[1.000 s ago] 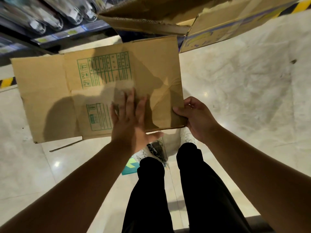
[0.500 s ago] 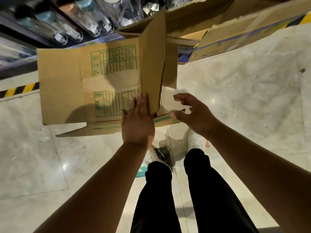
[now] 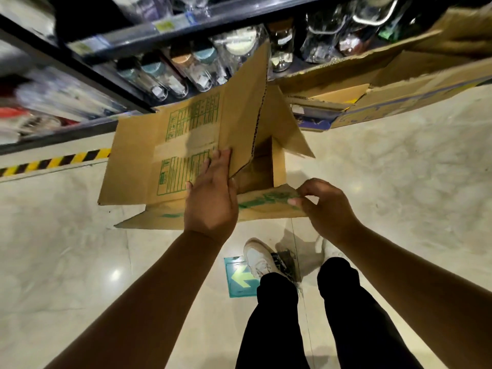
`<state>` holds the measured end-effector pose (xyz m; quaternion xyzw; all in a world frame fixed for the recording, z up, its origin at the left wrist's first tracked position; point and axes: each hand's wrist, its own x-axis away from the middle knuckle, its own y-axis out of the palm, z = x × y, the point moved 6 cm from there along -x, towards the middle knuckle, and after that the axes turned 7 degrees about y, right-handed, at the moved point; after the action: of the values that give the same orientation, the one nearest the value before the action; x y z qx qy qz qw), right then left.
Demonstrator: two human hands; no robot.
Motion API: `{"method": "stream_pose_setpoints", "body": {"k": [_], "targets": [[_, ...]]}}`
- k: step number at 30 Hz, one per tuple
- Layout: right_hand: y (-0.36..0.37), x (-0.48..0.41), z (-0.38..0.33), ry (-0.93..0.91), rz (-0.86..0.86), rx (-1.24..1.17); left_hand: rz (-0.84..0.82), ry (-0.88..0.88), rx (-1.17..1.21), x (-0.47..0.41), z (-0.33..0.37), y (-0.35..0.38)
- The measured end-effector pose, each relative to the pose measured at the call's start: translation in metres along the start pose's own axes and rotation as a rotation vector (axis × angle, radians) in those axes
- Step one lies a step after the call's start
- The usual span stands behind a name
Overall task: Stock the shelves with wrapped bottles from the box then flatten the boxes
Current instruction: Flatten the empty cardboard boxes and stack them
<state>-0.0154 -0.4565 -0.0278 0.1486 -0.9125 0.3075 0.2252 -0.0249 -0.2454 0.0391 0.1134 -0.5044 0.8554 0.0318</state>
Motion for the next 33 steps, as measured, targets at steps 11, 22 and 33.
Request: {"method": "stream_pose_setpoints", "body": {"k": [11,22,33], "targets": [[-0.011,0.040,-0.118,-0.181,0.087,-0.063,0.043,-0.093,0.380,0.018,-0.025,-0.075],[0.072,0.048,-0.098,-0.091,-0.056,0.185,0.049,-0.474,0.327,0.028,-0.074,-0.056],[0.045,0.009,0.023,0.489,-0.039,0.145,-0.037,-0.425,0.066,0.031,-0.076,-0.020]]}}
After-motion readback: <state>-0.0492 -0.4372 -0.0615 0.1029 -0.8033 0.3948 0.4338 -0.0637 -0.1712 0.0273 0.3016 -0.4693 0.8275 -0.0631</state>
